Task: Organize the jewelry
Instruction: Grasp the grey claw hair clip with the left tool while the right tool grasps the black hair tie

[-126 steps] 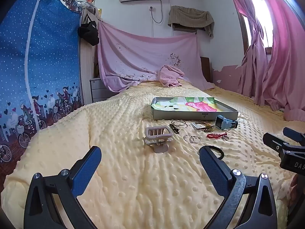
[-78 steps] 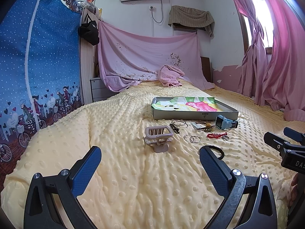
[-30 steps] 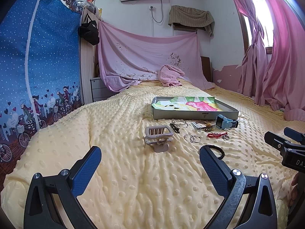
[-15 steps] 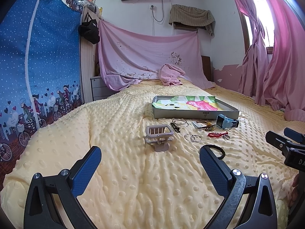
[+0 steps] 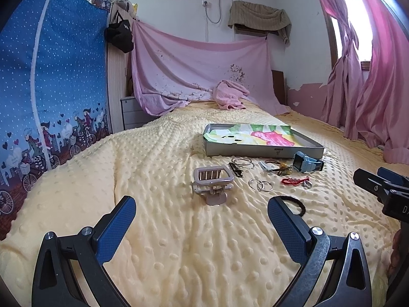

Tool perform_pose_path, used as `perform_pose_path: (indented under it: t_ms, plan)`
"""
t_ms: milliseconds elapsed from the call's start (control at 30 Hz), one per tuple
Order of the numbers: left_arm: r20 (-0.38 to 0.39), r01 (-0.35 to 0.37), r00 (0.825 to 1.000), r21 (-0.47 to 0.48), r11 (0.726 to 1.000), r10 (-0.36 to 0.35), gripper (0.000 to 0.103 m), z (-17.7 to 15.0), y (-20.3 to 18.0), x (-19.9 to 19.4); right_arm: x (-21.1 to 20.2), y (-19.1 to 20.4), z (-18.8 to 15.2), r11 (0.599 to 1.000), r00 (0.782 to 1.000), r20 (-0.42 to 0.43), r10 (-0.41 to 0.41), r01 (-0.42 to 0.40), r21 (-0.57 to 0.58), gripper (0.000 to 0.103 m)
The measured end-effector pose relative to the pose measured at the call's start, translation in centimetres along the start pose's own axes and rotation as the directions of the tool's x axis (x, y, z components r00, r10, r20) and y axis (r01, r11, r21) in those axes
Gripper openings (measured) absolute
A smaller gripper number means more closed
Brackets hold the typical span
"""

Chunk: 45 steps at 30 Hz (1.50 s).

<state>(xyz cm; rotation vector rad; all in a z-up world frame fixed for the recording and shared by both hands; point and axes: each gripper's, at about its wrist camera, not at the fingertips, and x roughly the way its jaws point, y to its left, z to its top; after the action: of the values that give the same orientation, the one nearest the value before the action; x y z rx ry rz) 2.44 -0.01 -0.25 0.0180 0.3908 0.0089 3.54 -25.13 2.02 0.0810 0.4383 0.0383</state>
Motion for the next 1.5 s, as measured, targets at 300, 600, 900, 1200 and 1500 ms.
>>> perform_pose_path:
  t_ms: [300, 600, 900, 1200, 1500]
  plan:
    - [-0.047, -0.031, 0.999, -0.079, 0.996, 0.027, 0.103, 2.2, 0.9, 3.2, 3.5, -0.5, 1.8, 0.997, 0.996, -0.047, 0.073, -0.072, 0.006, 0.102]
    - [-0.068, -0.03, 0.997, -0.116, 0.993, 0.022, 0.103, 4.1, 0.9, 7.7, 8.3, -0.5, 2.3, 0.983, 0.977, -0.11, 0.182, -0.179, 0.03, 0.097]
    - [-0.149, 0.053, 0.986, -0.109, 0.993, -0.069, 0.09, 2.9, 0.4, 10.9, 11.3, 0.6, 0.4, 0.953, 0.92, -0.252, 0.3, -0.303, 0.029, 0.042]
    - [-0.207, 0.096, 0.972, -0.063, 0.993, -0.107, 0.059, 2.2, -0.7, 12.0, 12.8, 2.4, -0.8, 0.938, 0.876, -0.361, 0.32, -0.348, -0.013, 0.028]
    - [-0.234, 0.086, 0.968, -0.03, 0.996, -0.091, 0.053, 1.7, -1.2, 12.6, 14.5, 4.6, -1.7, 0.934, 0.857, -0.445, 0.26, -0.34, -0.11, 0.025]
